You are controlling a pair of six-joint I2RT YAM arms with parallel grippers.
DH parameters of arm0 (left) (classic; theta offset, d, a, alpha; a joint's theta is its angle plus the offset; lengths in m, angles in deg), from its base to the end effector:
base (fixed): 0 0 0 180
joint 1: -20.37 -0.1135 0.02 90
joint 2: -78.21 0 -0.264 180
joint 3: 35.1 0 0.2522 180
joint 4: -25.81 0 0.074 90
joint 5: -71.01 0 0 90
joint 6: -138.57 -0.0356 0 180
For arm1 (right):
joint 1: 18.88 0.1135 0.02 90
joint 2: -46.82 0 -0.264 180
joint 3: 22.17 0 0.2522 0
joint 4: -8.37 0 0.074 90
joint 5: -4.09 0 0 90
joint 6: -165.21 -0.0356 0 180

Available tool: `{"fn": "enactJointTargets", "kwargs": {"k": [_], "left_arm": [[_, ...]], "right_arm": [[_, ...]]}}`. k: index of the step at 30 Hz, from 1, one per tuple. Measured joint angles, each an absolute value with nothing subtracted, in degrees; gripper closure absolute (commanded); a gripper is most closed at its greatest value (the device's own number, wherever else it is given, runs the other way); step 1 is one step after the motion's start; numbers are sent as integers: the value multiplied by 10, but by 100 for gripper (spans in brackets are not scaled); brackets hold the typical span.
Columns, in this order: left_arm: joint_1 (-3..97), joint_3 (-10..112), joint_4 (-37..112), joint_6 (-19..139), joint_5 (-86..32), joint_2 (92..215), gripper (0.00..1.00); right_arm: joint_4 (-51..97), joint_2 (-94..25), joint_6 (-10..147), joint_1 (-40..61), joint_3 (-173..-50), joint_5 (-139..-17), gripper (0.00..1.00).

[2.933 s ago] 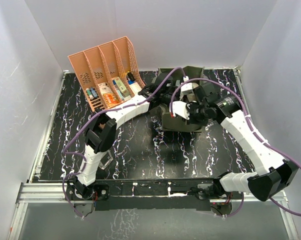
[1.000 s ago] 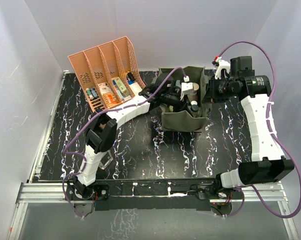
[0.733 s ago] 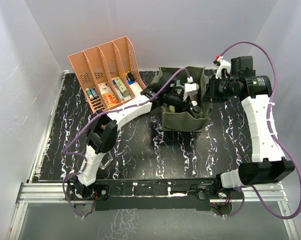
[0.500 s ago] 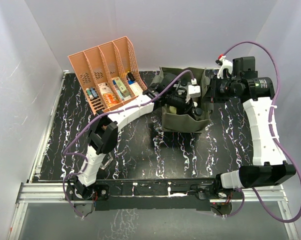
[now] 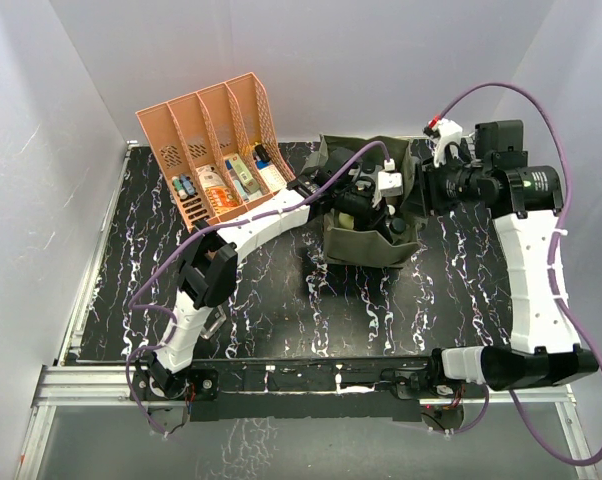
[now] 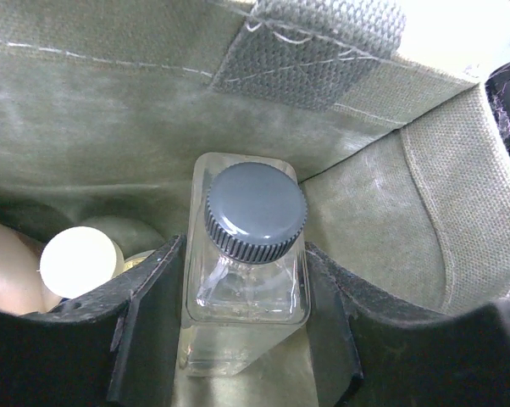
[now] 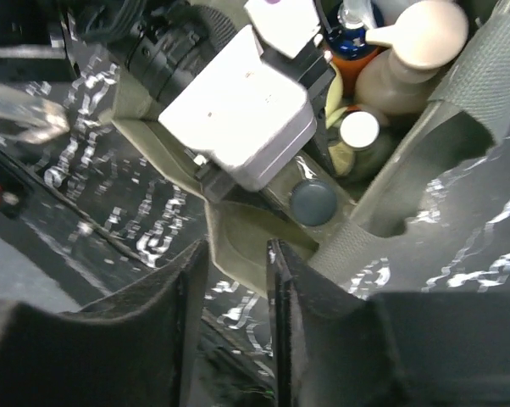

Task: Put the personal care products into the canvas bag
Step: Place the care product in the canvas bag.

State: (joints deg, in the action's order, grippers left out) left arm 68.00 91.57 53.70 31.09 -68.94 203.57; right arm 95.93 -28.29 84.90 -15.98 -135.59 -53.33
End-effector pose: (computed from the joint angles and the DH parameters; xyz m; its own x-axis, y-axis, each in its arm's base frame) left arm 0.3246 -0.3963 0.2912 -0.0062 0.2936 -0.9559 0.9841 -0.1681 -0.0581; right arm 0.2167 0.0302 0.4462 -0.6795 -0.1764 -0.7121 -0.5154 0.8056 0.2922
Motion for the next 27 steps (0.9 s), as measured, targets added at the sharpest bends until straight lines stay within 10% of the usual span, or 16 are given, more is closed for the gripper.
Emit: {"fn": "enactJointTargets", "kwargs": {"k": [7, 27], "left_arm": [[680, 928, 538, 325, -690, 2043, 100], [680, 929, 535, 337, -691, 2044, 100]], "right_arm": [[967, -211, 1018, -160, -1288, -562, 37], [921, -140, 1203, -160, -1103, -598, 46]]}}
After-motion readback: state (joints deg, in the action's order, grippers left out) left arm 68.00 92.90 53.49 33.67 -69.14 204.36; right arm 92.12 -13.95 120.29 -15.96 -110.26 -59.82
